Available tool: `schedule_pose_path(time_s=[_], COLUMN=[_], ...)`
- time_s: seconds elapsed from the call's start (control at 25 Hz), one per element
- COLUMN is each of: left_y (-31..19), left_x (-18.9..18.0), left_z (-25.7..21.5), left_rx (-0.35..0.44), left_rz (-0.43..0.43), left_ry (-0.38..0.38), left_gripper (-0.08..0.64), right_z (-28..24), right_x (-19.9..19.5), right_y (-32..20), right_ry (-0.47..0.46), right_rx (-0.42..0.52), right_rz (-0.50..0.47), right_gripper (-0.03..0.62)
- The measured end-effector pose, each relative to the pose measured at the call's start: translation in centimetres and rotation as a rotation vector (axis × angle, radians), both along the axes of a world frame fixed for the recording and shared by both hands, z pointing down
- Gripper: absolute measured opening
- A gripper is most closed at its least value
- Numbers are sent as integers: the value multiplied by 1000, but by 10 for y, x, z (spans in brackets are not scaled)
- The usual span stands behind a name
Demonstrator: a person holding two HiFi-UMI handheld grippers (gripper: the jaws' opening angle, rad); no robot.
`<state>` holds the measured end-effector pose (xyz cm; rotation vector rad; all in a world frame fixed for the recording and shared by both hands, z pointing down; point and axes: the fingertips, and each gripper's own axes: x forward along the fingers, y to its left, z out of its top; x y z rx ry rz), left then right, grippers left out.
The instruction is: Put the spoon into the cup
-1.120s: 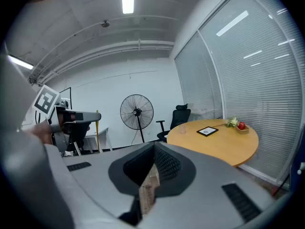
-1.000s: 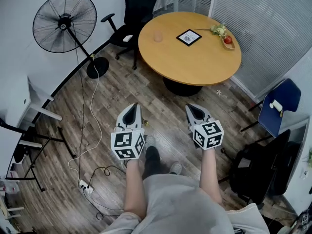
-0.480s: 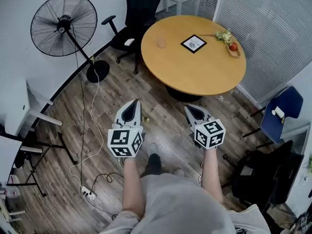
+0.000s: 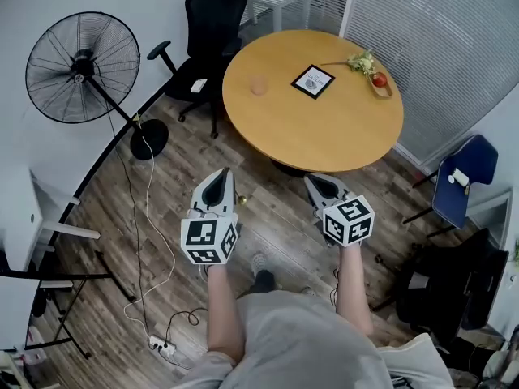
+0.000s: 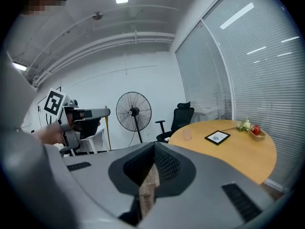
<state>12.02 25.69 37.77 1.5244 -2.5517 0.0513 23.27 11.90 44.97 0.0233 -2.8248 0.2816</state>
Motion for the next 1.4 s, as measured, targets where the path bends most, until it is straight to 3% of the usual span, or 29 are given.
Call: schedule_pose_path(time_s=[0.44, 0.88, 1.16, 1.4], left_y=[9, 39, 42, 8], left_x=[-68, -104, -135, -172], left_z=[5, 20, 19, 15], left_rx=[26, 36, 57, 39], left_rz=[99, 75, 24, 25], left_ry=[4, 46, 39, 5], left_gripper=[8, 6, 8, 6], right_z=[6, 25, 21, 24], right_x=[-59, -76, -110, -149], right_y=[26, 25, 9, -24], right_ry=[44, 126, 91, 42], right_rx=[5, 3, 22, -2], right_rz=[-3, -22, -55, -40], right_gripper=[-5, -5, -5, -3])
